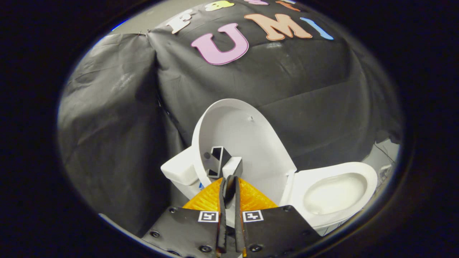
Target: Open the toilet lid.
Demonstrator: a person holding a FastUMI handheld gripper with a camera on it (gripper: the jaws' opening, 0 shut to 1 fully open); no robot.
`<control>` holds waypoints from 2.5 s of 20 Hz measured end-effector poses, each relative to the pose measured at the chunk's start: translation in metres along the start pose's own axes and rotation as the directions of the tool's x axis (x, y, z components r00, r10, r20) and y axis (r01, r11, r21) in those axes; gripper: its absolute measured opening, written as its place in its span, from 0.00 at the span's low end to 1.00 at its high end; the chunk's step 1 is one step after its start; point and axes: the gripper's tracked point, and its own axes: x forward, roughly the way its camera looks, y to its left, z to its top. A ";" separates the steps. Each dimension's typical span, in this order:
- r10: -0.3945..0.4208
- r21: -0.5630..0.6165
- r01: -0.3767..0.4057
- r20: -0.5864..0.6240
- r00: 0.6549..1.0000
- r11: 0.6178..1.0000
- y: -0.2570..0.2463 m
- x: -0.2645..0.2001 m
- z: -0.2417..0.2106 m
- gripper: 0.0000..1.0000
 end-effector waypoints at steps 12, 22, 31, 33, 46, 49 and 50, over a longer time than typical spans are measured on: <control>-0.018 0.144 0.027 -0.061 0.998 0.989 -0.004 -0.003 0.005 0.10; -0.342 -0.155 0.326 -0.095 0.935 0.933 -0.009 0.007 0.010 0.10; -0.565 -0.417 0.425 -0.308 0.766 0.804 0.014 0.003 0.013 0.04; -0.539 -0.387 0.409 -0.332 0.774 0.827 0.017 0.008 0.010 0.03; -0.545 -0.415 0.401 -0.329 0.771 0.817 0.003 -0.003 0.020 0.48; -0.529 -0.398 0.397 -0.311 0.790 0.827 0.006 -0.008 0.021 0.75; -0.518 -0.389 0.391 -0.309 0.797 0.834 0.006 -0.007 0.020 0.84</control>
